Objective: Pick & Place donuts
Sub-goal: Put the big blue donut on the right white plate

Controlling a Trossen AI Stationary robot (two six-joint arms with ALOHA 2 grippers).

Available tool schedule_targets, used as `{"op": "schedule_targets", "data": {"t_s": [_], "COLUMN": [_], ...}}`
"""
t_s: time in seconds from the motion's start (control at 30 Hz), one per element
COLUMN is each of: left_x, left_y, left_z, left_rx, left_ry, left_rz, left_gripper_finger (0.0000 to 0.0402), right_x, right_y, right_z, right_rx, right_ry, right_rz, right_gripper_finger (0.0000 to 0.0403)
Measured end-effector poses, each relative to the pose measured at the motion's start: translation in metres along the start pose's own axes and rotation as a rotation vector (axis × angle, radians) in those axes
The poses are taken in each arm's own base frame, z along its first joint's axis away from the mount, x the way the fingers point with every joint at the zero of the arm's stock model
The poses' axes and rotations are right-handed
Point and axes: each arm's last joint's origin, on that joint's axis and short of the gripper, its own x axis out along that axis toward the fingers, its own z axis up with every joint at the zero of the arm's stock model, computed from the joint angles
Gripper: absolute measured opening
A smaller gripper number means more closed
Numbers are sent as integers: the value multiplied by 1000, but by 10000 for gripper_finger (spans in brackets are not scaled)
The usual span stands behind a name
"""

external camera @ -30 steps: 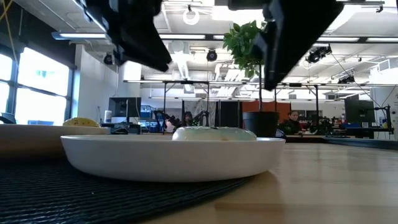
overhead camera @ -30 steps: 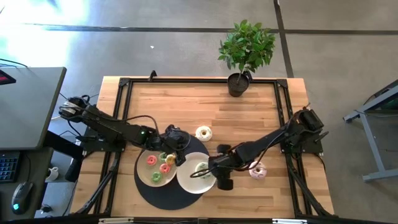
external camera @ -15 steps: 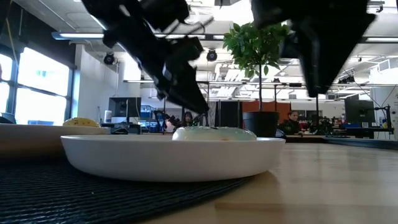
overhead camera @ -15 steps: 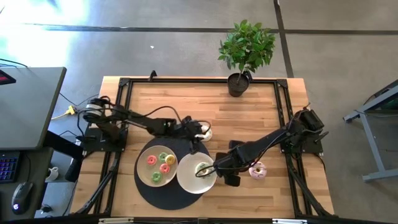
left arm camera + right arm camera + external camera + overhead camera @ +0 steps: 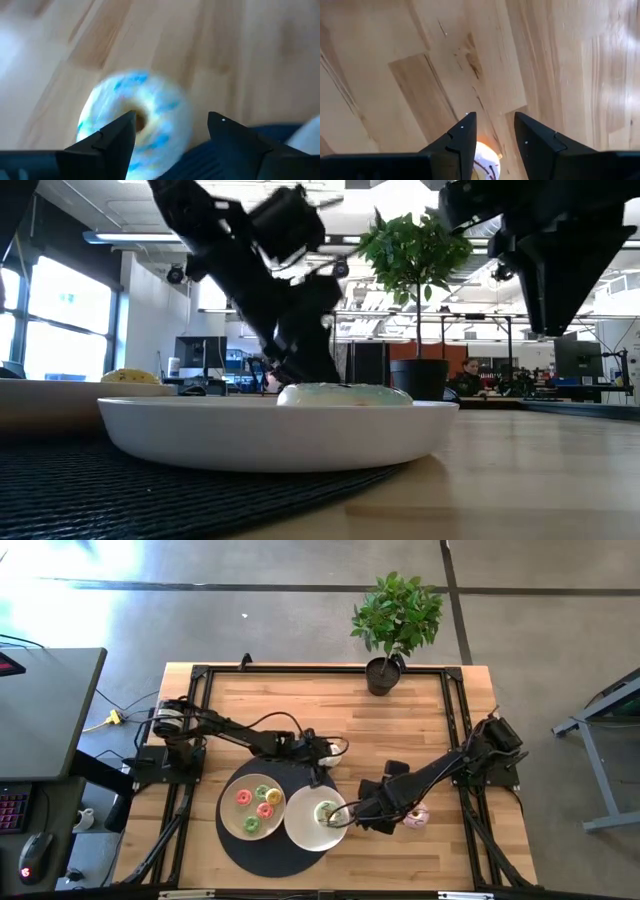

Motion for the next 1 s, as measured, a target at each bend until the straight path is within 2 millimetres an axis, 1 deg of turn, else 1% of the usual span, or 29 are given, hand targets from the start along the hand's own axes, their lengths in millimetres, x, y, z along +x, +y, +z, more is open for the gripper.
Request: {"op": "schedule_targets", "data": {"t_s": [0.13, 0.23, 0.33, 0.43, 0.5, 0.57, 0.63, 0.67, 0.77, 0.83, 0.9, 1.0], "left_x": [10, 9, 9, 9, 3, -3, -7, -9, -18, -27, -36, -43], "left_y": [4, 3, 4, 4, 4, 3, 2, 2, -5, -15, -25, -48], "left_z": [-7, -8, -9, -8, -4, 5, 9, 9, 14, 19, 16, 9], "left_rx": [-9, -6, -5, -2, 8, 8, 9, 11, 26, 40, 56, 59], "left_ry": [33, 47, 52, 52, 56, 46, 68, 95, 138, 138, 172, 197], "left_rz": [24, 20, 28, 44, 43, 16, 1, 3, -25, -74, -134, -216], "left_gripper_finger": [238, 213, 172, 115, 74, 34, 12, 10, 25, 30, 29, 20], "right_x": [-2, -3, -4, -4, -4, -4, -4, -4, -4, -4, -4, -4], "right_y": [6, 10, 13, 14, 14, 14, 13, 13, 13, 13, 13, 13], "right_z": [-6, -10, -12, -14, -14, -14, -13, -13, -13, -13, -13, -13], "right_rx": [-12, -30, -30, -28, -29, -28, -28, -28, -28, -28, -26, 4], "right_ry": [-8, -11, -14, -15, -16, -22, -33, -37, -39, -39, -40, -40], "right_rz": [1, 2, 3, 3, 3, -2, -12, -16, -15, -15, -15, -15], "right_gripper_finger": [129, 129, 129, 129, 129, 129, 129, 129, 129, 129, 129, 129]}}
